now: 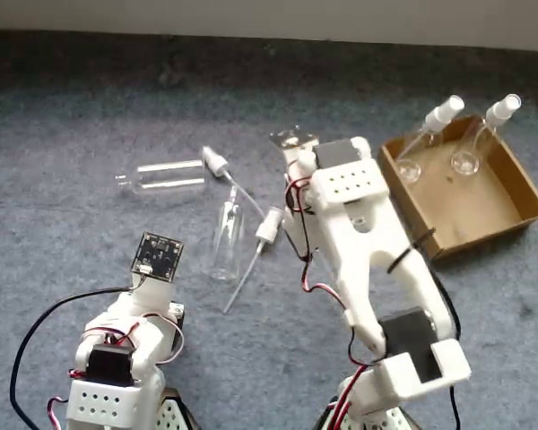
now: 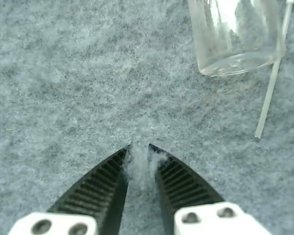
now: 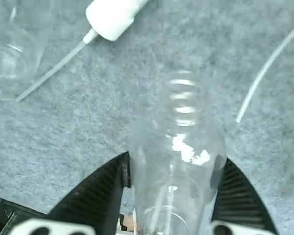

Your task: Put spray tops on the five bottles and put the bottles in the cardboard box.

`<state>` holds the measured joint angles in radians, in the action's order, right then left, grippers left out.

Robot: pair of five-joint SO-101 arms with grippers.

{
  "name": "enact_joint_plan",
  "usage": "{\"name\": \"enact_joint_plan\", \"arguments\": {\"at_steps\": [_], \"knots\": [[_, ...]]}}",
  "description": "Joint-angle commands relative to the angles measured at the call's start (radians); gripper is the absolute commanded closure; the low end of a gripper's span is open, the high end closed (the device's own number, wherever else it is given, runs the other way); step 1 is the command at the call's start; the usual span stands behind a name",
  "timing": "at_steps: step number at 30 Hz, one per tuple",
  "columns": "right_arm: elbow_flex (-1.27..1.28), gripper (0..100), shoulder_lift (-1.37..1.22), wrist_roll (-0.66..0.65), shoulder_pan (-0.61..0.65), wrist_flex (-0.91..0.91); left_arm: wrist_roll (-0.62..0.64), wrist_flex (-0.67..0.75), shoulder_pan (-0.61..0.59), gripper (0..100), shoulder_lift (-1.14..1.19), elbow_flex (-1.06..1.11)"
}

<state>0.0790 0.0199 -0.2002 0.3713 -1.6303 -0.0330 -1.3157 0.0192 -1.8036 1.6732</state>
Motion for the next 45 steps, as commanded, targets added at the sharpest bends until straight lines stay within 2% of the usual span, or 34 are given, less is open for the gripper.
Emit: {"name": "enact_joint_plan", "arguments": {"at_steps": [1, 6, 12, 23, 32, 38, 45], "knots": [[-0.041, 78.2, 0.203, 0.003, -0.048, -0.013, -0.009, -0.003, 0.013, 99, -0.007, 0.022], [0.015, 78.2, 0.397, 0.008, -0.125, 0.002, -0.009, -0.003, 0.013, 99, -0.007, 0.022], [0.259, 78.2, 0.596, 0.008, -0.176, 0.133, -0.009, -0.003, 0.013, 99, -0.007, 0.022], [0.869, 78.2, 1.012, 0.009, -0.272, 0.611, -0.009, -0.003, 0.013, 99, -0.007, 0.022], [1.307, 78.3, 1.325, 0.012, -0.277, 1.012, -0.009, -0.003, 0.013, 99, -0.007, 0.022], [1.392, 86.4, 1.409, 0.132, -0.309, 1.026, -0.009, -0.003, 0.013, 99, -0.007, 0.022], [1.431, 86.4, 1.498, 0.144, -0.357, 1.063, -0.008, -0.003, 0.013, 99, -0.007, 0.022]]}}
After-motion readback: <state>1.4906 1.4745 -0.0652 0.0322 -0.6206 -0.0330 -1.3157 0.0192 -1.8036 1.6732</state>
